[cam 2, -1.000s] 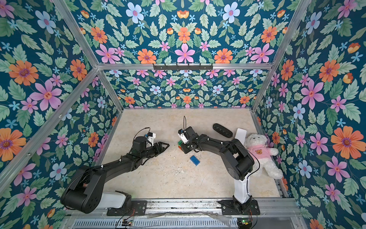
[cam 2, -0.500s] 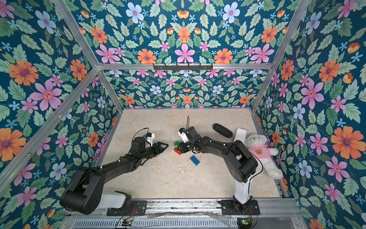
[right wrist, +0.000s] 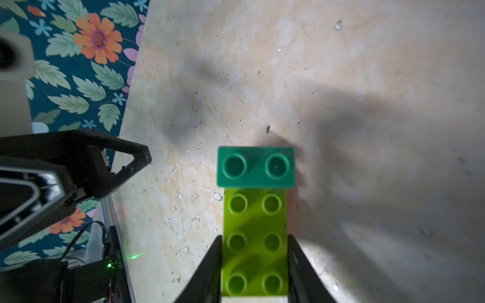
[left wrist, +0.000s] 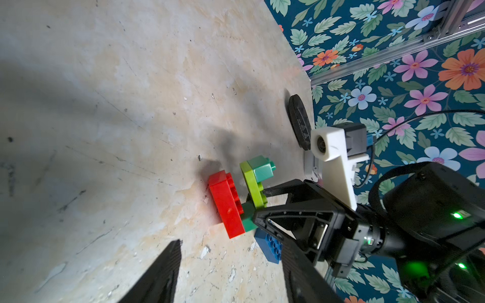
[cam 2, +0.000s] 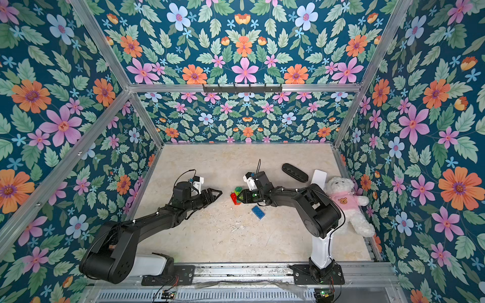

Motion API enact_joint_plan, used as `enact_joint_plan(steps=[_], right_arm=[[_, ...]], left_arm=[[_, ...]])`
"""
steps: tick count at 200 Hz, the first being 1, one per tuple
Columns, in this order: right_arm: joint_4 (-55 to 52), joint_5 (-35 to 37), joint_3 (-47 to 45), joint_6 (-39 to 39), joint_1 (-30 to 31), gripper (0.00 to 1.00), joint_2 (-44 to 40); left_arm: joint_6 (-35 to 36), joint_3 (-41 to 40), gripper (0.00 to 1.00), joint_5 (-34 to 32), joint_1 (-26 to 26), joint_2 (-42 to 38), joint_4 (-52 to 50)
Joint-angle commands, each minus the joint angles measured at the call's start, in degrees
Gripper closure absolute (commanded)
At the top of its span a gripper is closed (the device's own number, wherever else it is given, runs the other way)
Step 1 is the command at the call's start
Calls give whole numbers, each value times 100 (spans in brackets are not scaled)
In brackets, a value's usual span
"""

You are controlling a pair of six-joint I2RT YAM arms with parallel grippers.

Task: Assemble the number 5 with lego
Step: Adjust the lego brick at the center of the board.

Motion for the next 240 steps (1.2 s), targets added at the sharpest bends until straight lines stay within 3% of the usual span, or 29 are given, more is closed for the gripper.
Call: enact_joint_plan(steps=[1,117,240], right_arm=[[698,-270,-166,419,-97,61,5],[1230,-468,-519,785,-300,52,130],[-311,81,-408,94,-301,51,-536]], left_arm=[[17,-11,36,64,16,5,183],[-1,27,36,156,58,63,162],[-83,0,37,232,75,63,269]])
